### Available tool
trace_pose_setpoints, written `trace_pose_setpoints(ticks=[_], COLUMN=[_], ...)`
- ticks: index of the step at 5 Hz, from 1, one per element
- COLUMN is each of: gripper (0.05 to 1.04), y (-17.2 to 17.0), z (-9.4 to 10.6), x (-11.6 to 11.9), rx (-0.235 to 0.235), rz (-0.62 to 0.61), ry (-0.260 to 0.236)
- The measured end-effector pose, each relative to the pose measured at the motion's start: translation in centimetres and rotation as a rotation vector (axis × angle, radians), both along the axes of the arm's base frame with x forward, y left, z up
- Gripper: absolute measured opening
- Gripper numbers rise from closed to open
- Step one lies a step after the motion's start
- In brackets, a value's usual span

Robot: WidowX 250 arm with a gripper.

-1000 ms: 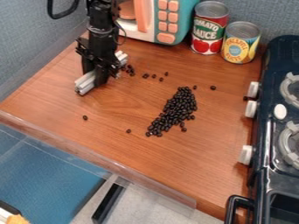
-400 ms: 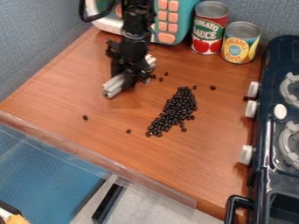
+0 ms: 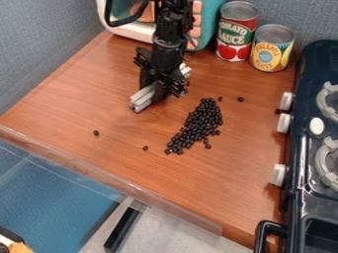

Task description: Sweep into pile

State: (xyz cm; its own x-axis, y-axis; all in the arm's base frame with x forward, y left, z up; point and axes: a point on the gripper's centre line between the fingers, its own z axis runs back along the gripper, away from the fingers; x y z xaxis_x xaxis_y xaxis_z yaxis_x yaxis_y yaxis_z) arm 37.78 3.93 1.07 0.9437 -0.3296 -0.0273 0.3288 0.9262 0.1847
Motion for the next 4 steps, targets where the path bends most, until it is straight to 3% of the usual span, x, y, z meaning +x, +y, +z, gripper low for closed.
trace_pose_setpoints(ticks=[4], gripper=[0.381], y=[-3.0], z=[1.0], x=[-2.4], rx=[-0.058], rz=[-0.058], ry=[0.025])
